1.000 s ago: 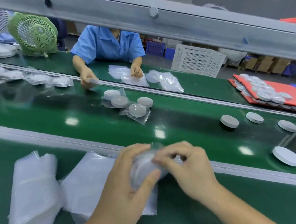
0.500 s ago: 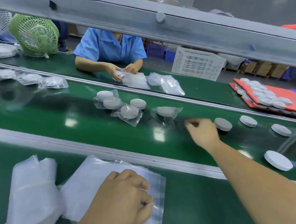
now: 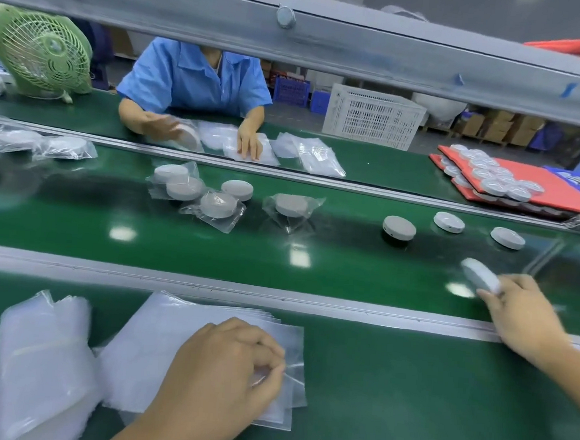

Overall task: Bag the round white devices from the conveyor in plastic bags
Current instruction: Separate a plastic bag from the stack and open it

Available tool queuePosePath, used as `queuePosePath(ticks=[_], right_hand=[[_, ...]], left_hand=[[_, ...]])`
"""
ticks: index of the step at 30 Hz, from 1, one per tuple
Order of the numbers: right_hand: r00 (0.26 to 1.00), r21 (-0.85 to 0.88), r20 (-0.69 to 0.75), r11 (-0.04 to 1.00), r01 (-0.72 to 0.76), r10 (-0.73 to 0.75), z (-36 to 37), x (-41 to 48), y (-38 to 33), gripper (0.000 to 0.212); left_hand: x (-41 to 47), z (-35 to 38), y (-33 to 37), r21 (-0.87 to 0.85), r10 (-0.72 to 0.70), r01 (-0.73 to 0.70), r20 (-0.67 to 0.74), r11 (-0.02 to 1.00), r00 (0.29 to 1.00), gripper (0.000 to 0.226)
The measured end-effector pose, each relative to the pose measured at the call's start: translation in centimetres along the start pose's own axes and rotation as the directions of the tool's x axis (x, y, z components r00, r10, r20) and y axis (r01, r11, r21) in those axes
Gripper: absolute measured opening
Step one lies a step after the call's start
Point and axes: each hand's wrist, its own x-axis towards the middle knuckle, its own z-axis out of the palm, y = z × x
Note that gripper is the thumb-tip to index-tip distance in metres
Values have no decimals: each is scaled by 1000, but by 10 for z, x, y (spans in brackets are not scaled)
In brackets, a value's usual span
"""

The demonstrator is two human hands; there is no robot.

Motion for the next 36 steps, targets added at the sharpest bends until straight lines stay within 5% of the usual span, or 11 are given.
queuePosePath(ticks=[3, 6, 10, 14, 17, 20, 22, 26, 30, 34, 36], right_hand=[[908, 116, -64, 900, 419, -414, -7, -41, -69, 31], [572, -27, -162, 583, 812, -804, -11, -89, -128, 27], [411, 45, -240, 413, 910, -879, -14, -131, -174, 24], [573, 368, -317, 459, 809, -756, -14, -151, -194, 20], [729, 712, -209, 409, 570, -652, -14, -164, -205, 22], [745, 912, 46, 333, 240, -665, -14, -167, -222, 33], [785, 888, 46, 385, 251, -617, -13, -156, -235, 27], [903, 831, -41, 487, 268, -427, -4, -90, -263, 26], [968, 662, -149, 706, 251, -204, 12, -2, -284, 26], [863, 307, 288, 894, 327, -414, 47, 47, -283, 42], [871, 219, 283, 911, 349, -402, 63, 59, -272, 40]], left_hand=[[2, -4, -2, -43, -111, 109, -31, 993, 993, 22], [4, -7, -3, -102, -198, 193, -42, 976, 979, 14], [5, -11, 2, -352, -223, 203, -17, 914, 975, 10], [4, -16, 15, -679, -98, 227, 223, 698, 970, 42], [2, -7, 17, -629, -199, 144, -17, 764, 980, 45], [7, -5, 18, -727, -333, 63, -235, 684, 913, 20], [12, -6, 18, -767, -361, 60, -230, 639, 904, 17], [16, -4, -1, -439, -318, 167, -296, 883, 901, 49], [16, -1, -14, -148, -137, 113, -166, 982, 976, 26], [15, 4, -10, -9, 56, -55, 51, 998, 997, 22], [16, 3, -10, -6, 93, -93, 68, 996, 993, 26]])
